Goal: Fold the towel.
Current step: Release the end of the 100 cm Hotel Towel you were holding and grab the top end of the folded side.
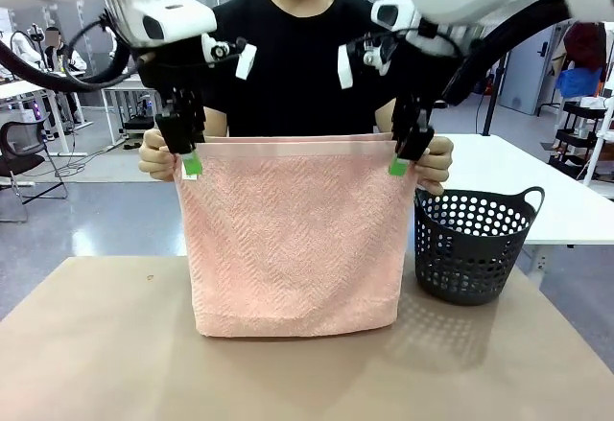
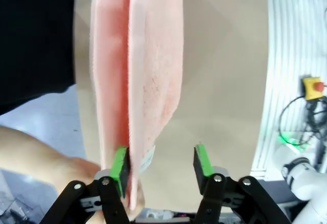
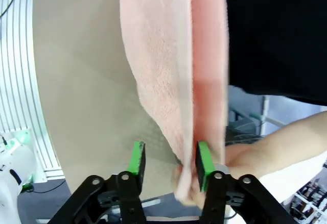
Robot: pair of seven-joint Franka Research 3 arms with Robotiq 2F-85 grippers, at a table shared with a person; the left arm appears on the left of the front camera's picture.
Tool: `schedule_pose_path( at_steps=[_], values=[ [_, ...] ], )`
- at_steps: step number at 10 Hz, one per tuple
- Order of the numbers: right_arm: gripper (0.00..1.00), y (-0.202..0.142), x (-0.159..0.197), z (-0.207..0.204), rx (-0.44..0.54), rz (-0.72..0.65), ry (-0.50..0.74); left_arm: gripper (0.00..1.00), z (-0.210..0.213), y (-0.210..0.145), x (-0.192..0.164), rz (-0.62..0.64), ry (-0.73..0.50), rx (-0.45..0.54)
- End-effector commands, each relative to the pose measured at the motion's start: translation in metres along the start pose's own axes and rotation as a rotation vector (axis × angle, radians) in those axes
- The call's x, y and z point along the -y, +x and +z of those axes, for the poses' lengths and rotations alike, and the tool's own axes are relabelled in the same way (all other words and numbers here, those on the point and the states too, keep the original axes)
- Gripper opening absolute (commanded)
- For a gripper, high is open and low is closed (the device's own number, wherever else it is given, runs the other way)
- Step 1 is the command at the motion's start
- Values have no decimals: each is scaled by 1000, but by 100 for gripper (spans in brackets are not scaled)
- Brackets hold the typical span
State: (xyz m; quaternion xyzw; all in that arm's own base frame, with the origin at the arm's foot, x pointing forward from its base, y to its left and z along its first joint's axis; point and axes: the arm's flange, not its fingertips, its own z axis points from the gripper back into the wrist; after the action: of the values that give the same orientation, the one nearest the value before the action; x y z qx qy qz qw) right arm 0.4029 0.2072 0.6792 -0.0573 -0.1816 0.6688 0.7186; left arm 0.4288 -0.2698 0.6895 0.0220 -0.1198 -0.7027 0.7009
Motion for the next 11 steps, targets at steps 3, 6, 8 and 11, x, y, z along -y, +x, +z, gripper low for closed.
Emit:
schedule_pose_path(
  at_steps=[3, 6, 8, 11],
  values=[
    [87, -11, -39, 46, 99, 98, -178, 99, 38, -13, 40, -47, 257, 52],
    [100, -9, -45, 48, 77, 112, -231, 100, 40, -18, 42, -44, 265, 76],
    [100, -7, -43, 48, 78, 114, -221, 100, 41, -17, 42, -48, 267, 90],
    [100, -4, -32, 44, 63, 104, -187, 100, 40, -14, 36, -69, 246, 85]
  ],
)
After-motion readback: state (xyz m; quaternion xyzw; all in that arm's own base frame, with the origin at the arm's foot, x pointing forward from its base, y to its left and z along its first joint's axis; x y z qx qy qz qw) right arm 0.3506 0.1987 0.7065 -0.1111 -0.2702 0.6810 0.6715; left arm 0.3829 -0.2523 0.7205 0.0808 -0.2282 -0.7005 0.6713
